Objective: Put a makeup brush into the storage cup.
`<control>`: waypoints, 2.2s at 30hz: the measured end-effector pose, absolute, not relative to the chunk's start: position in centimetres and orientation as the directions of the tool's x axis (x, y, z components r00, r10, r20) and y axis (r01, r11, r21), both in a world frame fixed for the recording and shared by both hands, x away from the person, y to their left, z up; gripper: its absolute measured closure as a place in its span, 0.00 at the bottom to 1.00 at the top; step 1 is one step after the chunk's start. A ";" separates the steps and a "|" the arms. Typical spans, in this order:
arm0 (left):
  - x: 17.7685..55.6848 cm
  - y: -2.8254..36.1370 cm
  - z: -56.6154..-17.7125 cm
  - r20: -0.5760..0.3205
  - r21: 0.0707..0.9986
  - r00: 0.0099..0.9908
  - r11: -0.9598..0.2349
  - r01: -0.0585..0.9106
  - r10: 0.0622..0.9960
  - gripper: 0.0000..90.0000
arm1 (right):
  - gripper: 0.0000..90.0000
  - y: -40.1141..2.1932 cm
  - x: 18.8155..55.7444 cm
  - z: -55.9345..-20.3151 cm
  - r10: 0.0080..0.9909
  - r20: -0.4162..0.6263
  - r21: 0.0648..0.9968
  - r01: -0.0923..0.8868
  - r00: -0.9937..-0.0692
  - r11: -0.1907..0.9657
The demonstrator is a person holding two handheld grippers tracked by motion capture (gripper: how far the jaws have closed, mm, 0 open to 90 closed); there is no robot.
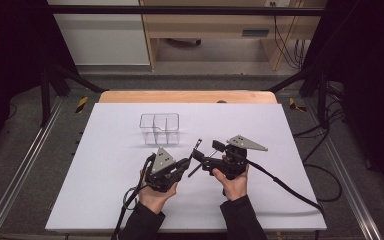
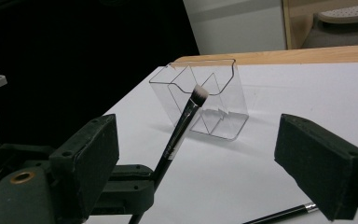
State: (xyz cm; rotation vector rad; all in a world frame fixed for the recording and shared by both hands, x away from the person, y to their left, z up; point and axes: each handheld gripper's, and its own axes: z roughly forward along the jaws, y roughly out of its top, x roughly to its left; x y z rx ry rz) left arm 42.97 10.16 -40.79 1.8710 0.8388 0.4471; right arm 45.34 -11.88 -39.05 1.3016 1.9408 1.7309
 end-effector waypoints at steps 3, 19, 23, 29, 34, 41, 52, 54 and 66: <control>43.0 9.9 -40.9 -0.063 0.899 0.691 -0.260 0.353 0.720 0.92 | 0.18 -11.8 45.4 -39.2 0.729 0.381 0.881 0.462 -0.569 -0.100; 42.5 9.3 -40.8 -0.079 0.906 0.685 -0.234 0.352 0.724 0.92 | 0.36 -11.2 45.5 -39.8 0.720 0.445 0.845 0.516 -0.532 -0.142; 42.4 9.1 -40.9 -0.079 0.906 0.681 -0.232 0.353 0.728 0.92 | 0.41 -11.1 45.5 -39.9 0.714 0.466 0.836 0.525 -0.522 -0.161; 42.3 8.8 -41.0 -0.086 0.907 0.677 -0.225 0.357 0.731 0.92 | 0.51 -11.2 45.5 -39.9 0.703 0.492 0.826 0.530 -0.513 -0.191; 42.3 8.6 -41.0 -0.087 0.905 0.676 -0.226 0.360 0.732 0.92 | 0.60 -11.3 45.5 -40.0 0.693 0.510 0.815 0.545 -0.509 -0.199; 42.2 8.5 -40.9 -0.088 0.905 0.675 -0.224 0.361 0.733 0.92 | 0.71 -11.3 45.6 -40.2 0.681 0.537 0.798 0.562 -0.498 -0.218; 42.2 8.4 -40.9 -0.088 0.906 0.671 -0.221 0.362 0.736 0.92 | 0.85 -11.3 45.6 -40.3 0.661 0.560 0.785 0.574 -0.500 -0.232; 42.2 8.4 -40.9 -0.088 0.906 0.671 -0.220 0.360 0.736 0.92 | 0.89 -11.3 45.6 -40.3 0.659 0.565 0.784 0.574 -0.497 -0.239; 42.5 8.5 -40.8 -0.102 0.894 0.680 -0.232 0.383 0.727 0.80 | 0.93 -11.4 45.4 -40.3 0.633 0.578 0.783 0.568 -0.515 -0.253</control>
